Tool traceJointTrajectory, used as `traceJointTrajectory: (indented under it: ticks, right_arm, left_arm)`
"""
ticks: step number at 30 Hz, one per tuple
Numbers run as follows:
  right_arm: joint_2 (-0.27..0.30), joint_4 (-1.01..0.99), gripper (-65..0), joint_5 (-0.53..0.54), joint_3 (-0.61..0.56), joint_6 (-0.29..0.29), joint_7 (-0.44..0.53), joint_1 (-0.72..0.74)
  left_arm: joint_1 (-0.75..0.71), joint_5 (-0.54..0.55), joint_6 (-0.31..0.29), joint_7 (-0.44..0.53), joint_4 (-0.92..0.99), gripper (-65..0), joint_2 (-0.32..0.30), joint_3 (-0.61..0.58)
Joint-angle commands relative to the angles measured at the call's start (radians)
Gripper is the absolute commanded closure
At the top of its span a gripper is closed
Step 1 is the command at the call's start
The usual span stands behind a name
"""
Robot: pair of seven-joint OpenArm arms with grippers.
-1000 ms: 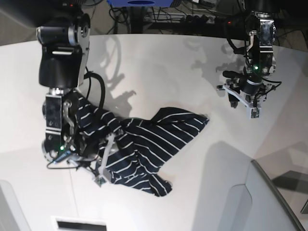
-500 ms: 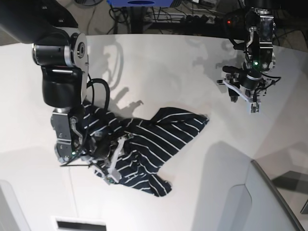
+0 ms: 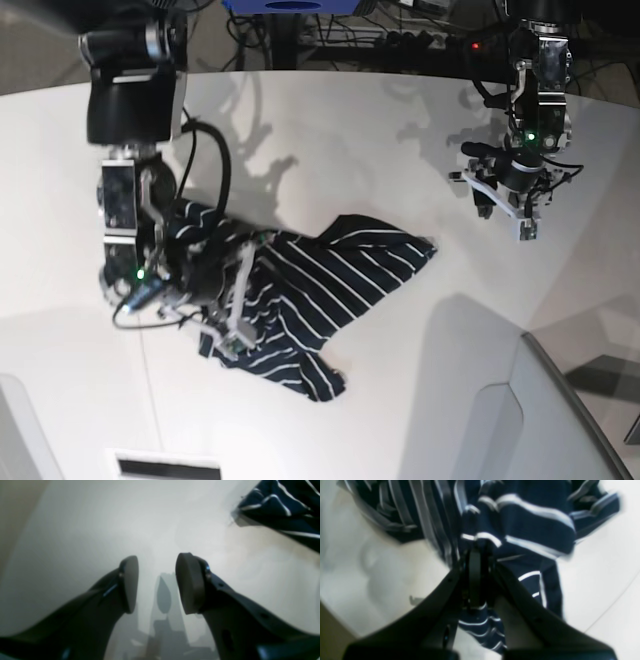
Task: Layout the t-shirt on the table in an organized manner, then fold the t-shirt properly
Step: 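Regrasp the shirt fabric with the right gripper near the middle, then pull the shirt apart with both grippers to spread it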
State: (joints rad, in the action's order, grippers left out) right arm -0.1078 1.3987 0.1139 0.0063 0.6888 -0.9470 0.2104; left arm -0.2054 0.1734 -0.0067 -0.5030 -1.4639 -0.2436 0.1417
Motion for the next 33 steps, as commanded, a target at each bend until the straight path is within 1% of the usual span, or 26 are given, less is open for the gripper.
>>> traceJointTrajectory:
  ticks: [1, 4, 7, 10, 12, 15, 16, 18, 20, 22, 24, 26, 28, 29, 30, 33]
  right_arm:
    - [0.0, 0.061, -0.5, 0.03, -0.021, 0.004, -0.005, -0.001]
    - [0.001, 0.193, -0.5, 0.053, -0.078, 0.004, -0.06, -0.081]
    - [0.003, 0.305, -0.5, 0.051, -0.116, 0.004, -0.105, -0.145]
    - [0.012, 0.337, -0.6, 0.046, -0.142, 0.001, -0.109, -0.17]
    - [0.021, 0.294, -0.6, 0.046, -0.142, -0.001, -0.102, -0.153]
    - [0.03, 0.173, -0.6, 0.045, -0.134, -0.002, -0.051, -0.105]
    - [0.041, 0.129, -0.6, 0.045, -0.133, -0.002, -0.033, -0.087]
    - [0.053, 0.035, -0.6, 0.045, -0.133, -0.004, 0.009, -0.055]
    - [0.055, -0.029, -0.6, 0.045, -0.133, -0.004, 0.041, -0.022]
    - [0.056, -0.072, -0.5, 0.045, -0.124, -0.004, 0.052, 0.007]
    - [0.056, -0.085, -0.5, 0.045, -0.093, -0.004, 0.052, 0.033]
    - [0.058, -0.086, -0.5, 0.045, -0.062, -0.004, 0.05, 0.057]
    - [0.084, -0.086, -0.5, 0.045, -0.041, -0.004, 0.05, 0.074]
    - [0.093, -0.088, -0.5, 0.045, -0.036, -0.004, 0.05, 0.083]
    - [0.101, -0.089, -0.5, 0.045, -0.035, -0.004, 0.05, 0.093]
    - [0.13, -0.089, -0.5, 0.045, -0.015, -0.004, 0.056, 0.106]
  left_arm:
    - [0.019, 0.001, 0.004, 0.022, -0.011, -26.8, -0.009, 0.002]
    - [0.045, -0.005, 0.004, 0.019, 0.007, -26.8, 0.017, 0.002]
    - [0.054, -0.005, 0.004, 0.022, 0.025, -26.8, 0.036, 0.002]
    - [0.07, -0.005, 0.004, 0.022, 0.045, -26.8, 0.049, -0.035]
    - [0.083, -0.004, 0.004, 0.022, 0.048, -26.8, 0.048, -0.104]
    - [0.108, 0.004, 0.004, 0.023, 0.048, -26.8, 0.054, -0.212]
    - [0.125, 0.004, 0.004, 0.023, 0.047, -26.8, 0.065, -0.244]
    - [0.16, 0.004, 0.004, 0.023, 0.05, -26.8, 0.108, -0.282]
    - [0.199, 0.004, 0.004, 0.023, 0.061, -26.8, 0.146, -0.293]
    - [0.237, -0.007, 0.004, 0.023, 0.079, -26.8, 0.184, -0.294]
    - [0.294, -0.007, 0.006, 0.023, 0.139, -26.8, 0.208, -0.294]
    - [0.358, -0.007, 0.007, 0.025, 0.259, -26.8, 0.211, -0.294]
    - [0.41, -0.007, 0.007, 0.028, 0.384, -26.8, 0.209, -0.294]
    - [0.427, -0.007, 0.007, 0.045, 0.443, -26.8, 0.204, -0.294]
    - [0.436, -0.007, 0.007, 0.077, 0.495, -26.8, 0.186, -0.294]
    - [0.432, -0.007, 0.007, 0.162, 0.585, -26.8, 0.154, -0.294]
